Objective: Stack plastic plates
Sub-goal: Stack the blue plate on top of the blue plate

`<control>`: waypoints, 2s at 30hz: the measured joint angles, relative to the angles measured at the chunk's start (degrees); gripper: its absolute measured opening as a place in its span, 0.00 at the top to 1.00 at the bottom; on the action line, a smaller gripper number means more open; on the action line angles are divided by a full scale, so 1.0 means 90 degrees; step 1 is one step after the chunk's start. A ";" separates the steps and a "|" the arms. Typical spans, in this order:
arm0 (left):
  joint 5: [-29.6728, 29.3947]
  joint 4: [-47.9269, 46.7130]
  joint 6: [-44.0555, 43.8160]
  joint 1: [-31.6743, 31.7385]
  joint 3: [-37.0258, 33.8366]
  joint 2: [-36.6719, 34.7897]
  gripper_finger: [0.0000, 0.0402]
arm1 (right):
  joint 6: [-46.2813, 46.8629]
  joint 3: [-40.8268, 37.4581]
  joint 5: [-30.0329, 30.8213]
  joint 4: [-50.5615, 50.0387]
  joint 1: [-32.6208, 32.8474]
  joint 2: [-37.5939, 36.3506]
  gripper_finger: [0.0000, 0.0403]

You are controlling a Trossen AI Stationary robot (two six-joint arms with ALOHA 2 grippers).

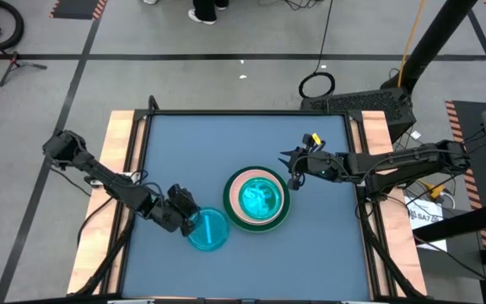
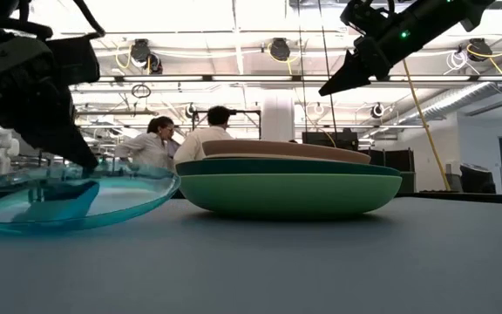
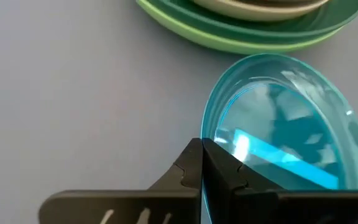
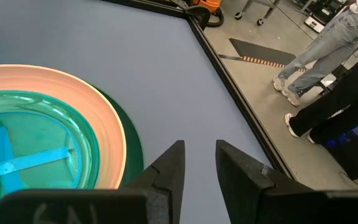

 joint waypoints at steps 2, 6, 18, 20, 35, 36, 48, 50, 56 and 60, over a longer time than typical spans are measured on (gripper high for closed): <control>-0.0007 -0.0088 0.0000 0.0000 0.0000 -0.0154 0.99 | 0.0000 0.0000 0.0002 0.0002 -0.0001 0.0000 0.79; -0.0140 -0.0587 -0.0004 -0.0002 0.0131 -0.0509 0.99 | 0.0001 0.0000 0.0000 0.0002 -0.0001 0.0000 0.79; -0.0630 -0.2277 0.0739 0.0000 0.1832 -0.0779 0.99 | -0.0009 0.0000 0.0000 -0.0002 0.0000 0.0000 0.79; -0.0630 -0.2503 0.0901 0.0000 0.2136 -0.0779 0.99 | -0.0012 0.0000 0.0000 -0.0002 0.0000 0.0002 0.79; -0.0843 -0.2057 0.1714 0.1563 0.2919 -0.0464 0.99 | -0.0050 0.0000 0.0000 -0.0053 -0.0001 0.0002 0.79; -0.0838 -0.1969 0.1730 0.1693 0.2919 -0.0388 0.99 | -0.0050 0.0000 0.0000 -0.0051 0.0001 0.0002 0.79; 0.0186 -0.0262 0.2523 0.2809 0.2919 0.0487 0.99 | -0.0094 0.0000 0.0000 -0.0076 0.0001 0.0002 0.79; 0.0185 -0.0261 0.2536 0.2862 0.2919 0.0541 0.99 | -0.0097 0.0000 0.0000 -0.0107 0.0001 0.0002 0.79; 0.0224 0.0004 0.2508 0.2843 0.2917 0.0761 0.99 | -0.0097 0.0000 0.0000 -0.0112 0.0002 0.0002 0.79; 0.0359 0.0252 0.2501 0.2815 0.2917 0.0889 0.99 | -0.0097 0.0000 0.0000 -0.0114 0.0002 0.0002 0.79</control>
